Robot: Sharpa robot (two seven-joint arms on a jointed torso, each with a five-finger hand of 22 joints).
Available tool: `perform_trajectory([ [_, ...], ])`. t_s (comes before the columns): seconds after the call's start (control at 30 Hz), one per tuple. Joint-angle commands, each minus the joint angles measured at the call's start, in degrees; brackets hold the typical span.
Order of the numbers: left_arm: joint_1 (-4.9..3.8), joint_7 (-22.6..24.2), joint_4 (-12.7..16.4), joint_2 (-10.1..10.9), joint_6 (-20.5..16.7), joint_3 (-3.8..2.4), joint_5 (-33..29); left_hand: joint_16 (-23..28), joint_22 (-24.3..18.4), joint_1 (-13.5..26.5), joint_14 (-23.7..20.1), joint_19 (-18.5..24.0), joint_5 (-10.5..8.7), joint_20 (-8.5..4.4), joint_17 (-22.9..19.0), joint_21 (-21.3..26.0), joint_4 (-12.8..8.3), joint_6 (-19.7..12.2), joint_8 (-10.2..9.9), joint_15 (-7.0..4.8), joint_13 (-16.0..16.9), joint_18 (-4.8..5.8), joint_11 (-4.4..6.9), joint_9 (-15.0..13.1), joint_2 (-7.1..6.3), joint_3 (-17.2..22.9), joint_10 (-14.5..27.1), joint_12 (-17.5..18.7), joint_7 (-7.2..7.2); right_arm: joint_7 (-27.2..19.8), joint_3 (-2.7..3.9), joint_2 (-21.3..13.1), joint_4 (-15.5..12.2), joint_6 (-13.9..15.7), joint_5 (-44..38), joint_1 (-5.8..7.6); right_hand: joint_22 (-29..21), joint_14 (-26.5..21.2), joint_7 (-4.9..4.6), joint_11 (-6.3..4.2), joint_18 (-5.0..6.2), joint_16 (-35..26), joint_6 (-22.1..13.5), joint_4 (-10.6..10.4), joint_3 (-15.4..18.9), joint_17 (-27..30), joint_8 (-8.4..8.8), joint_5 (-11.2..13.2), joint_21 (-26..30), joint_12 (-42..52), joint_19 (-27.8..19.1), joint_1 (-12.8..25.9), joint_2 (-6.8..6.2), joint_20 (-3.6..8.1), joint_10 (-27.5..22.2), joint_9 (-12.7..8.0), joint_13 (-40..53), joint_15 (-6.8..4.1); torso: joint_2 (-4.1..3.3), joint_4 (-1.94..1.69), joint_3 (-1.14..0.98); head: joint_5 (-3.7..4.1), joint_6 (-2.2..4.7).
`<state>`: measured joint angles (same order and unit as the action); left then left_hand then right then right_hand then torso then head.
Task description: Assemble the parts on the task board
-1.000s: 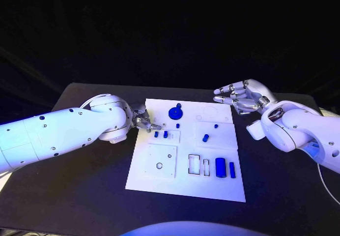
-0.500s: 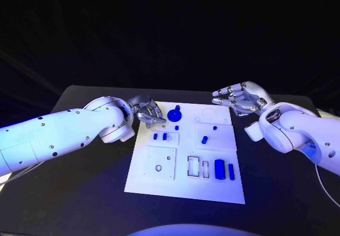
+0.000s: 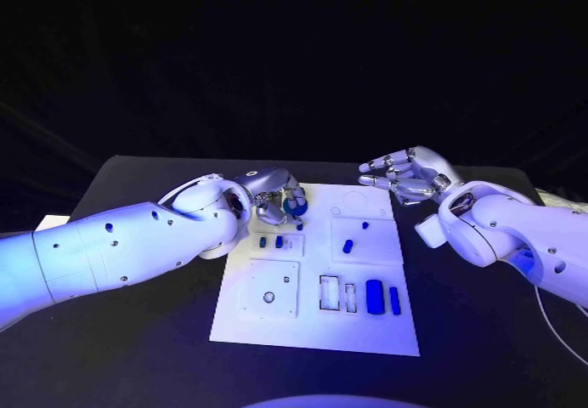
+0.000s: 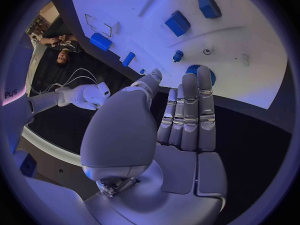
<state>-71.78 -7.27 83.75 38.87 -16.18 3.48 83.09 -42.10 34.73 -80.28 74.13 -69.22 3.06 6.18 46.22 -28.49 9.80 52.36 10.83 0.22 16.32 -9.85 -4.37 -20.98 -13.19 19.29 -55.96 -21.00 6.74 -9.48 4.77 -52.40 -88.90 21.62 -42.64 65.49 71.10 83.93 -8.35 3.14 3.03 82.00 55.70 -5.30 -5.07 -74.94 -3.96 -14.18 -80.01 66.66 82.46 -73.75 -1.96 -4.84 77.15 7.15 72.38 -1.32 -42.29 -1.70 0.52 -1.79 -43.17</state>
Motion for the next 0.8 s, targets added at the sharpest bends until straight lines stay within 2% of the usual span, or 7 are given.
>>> perform_trajectory([
  [0.03, 0.11, 2.2, -0.8, -1.0, 1.4, 0.06, 9.2, -12.9, 2.8, -1.1, 5.8, -3.9, 0.24, -0.68, 10.0, -3.9, -0.2, 1.1, -0.8, -0.69, -1.4, -0.32, 0.35, 1.6, 0.59, -0.5, -1.3, 0.7, -0.05, -0.4, 0.01, 0.2, 0.0, -0.7, -0.1, -0.07, -0.1, 3.3, 0.02, 0.09, 0.78, -0.2, 0.2, 0.0, 0.3, -2.4, -0.02, -0.3, 0.3, -0.2, -0.3, 0.6, 0.28, 0.21, -0.2, -0.1, -0.1, 0.07, 0.00, 0.02, 0.00, 0.34, 0.20],
  [0.1, 0.16, 1.5, -1.3, -1.5, 3.1, 0.08, 10.2, -23.3, 13.9, -1.3, 9.3, -9.0, 0.25, -1.22, 18.5, -16.6, 0.1, 1.7, -1.8, -1.12, -2.9, 1.64, 0.71, 3.2, 0.62, -0.9, -2.8, 1.5, -0.33, -0.5, 0.01, 0.2, 0.0, -0.7, -0.1, -0.07, -0.1, 3.3, 0.02, 0.09, 0.78, -0.2, 0.2, 0.0, 0.3, -2.4, -0.02, -0.3, 0.3, -0.2, -0.3, 0.6, 0.28, 0.21, -0.2, -0.1, -0.1, 0.07, 0.00, 0.03, -0.02, 0.32, 0.25],
  [0.17, 0.21, 0.8, -1.7, -2.0, 4.4, 0.10, 11.0, -28.4, 20.4, -1.5, 10.4, -11.0, 0.25, -1.43, 22.6, -23.6, 0.4, 2.6, -2.5, -1.13, -4.2, 2.72, 0.71, 4.6, 0.68, -1.3, -3.8, 2.6, -0.29, -0.5, 0.01, 0.2, 0.0, -0.7, -0.1, -0.08, -0.1, 3.3, 0.01, 0.09, 0.77, -0.2, 0.2, 0.0, 0.3, -2.5, -0.01, -0.4, 0.3, -0.2, -0.2, 0.6, 0.31, 0.22, -0.2, -0.1, -0.1, 0.07, 0.01, 0.00, -0.04, 0.39, 0.16],
  [0.23, 0.29, -0.1, -2.0, -2.4, 5.7, 0.11, 11.6, -31.5, 24.7, -1.7, 11.1, -12.0, 0.26, -1.43, 25.1, -28.2, 0.6, 3.7, -2.9, -1.29, -5.3, 3.44, 0.75, 5.6, 0.83, -1.7, -4.6, 3.5, -0.19, -0.5, 0.01, 0.2, 0.0, -0.7, -0.1, -0.08, -0.1, 3.3, 0.01, 0.09, 0.77, -0.2, 0.2, 0.0, 0.3, -2.5, -0.01, -0.4, 0.3, -0.2, -0.2, 0.6, 0.31, 0.22, -0.2, -0.1, -0.1, 0.07, 0.00, 0.01, -0.03, 0.40, 0.16],
  [0.47, 0.46, -1.9, -2.5, -3.1, 9.5, 0.11, 12.6, -35.8, 32.1, -2.3, 12.5, -13.8, 0.28, -1.46, 28.4, -36.0, 0.8, 5.8, -3.4, -1.28, -7.2, 4.60, 0.76, 7.1, 1.39, -2.3, -5.4, 5.6, -0.46, -0.5, 0.01, 0.2, 0.1, -0.8, 0.0, -0.09, -0.1, 3.3, 0.01, 0.09, 0.77, -0.2, 0.2, 0.0, 0.3, -2.5, -0.01, -0.4, 0.3, -0.2, -0.2, 0.6, 0.31, 0.22, -0.2, -0.1, -0.1, 0.07, 0.03, 0.03, -0.04, 0.26, -0.09],
  [0.63, 0.53, -2.1, -3.4, -3.8, 10.5, 0.09, 12.8, -36.4, 34.0, -3.1, 12.8, -14.3, 0.64, -1.54, 28.7, -37.9, 0.7, 6.4, -3.9, -1.38, -7.9, 4.87, 0.85, 7.7, 1.99, -1.4, -6.6, 6.7, -0.69, -0.6, 0.01, 0.3, 0.0, -0.8, 0.0, -0.10, 0.0, 3.3, 0.01, 0.09, 0.77, -0.2, 0.2, 0.0, 0.3, -2.5, 0.00, -0.5, 0.3, -0.1, -0.2, 0.7, 0.36, 0.22, -0.2, -0.1, 0.0, 0.07, -0.03, -0.02, 0.04, 0.24, -0.22],
  [0.8, 0.88, -1.6, -4.6, -4.6, 9.9, 0.08, 12.5, -36.4, 35.1, -4.0, 12.8, -14.4, 1.02, -1.60, 28.3, -39.0, 0.5, 6.7, -4.6, -1.46, -8.8, 5.00, 0.87, 8.4, 2.34, 0.3, -7.9, 8.2, -0.62, -0.6, 0.01, 0.4, 0.0, -0.8, 0.0, -0.11, 0.0, 3.3, 0.01, 0.09, 0.77, -0.2, 0.2, 0.0, 0.4, -2.5, 0.00, -0.4, 0.3, -0.1, -0.2, 0.7, 0.37, 0.22, -0.2, -0.1, 0.0, 0.07, 0.02, 0.04, 0.01, 0.20, -0.26],
])
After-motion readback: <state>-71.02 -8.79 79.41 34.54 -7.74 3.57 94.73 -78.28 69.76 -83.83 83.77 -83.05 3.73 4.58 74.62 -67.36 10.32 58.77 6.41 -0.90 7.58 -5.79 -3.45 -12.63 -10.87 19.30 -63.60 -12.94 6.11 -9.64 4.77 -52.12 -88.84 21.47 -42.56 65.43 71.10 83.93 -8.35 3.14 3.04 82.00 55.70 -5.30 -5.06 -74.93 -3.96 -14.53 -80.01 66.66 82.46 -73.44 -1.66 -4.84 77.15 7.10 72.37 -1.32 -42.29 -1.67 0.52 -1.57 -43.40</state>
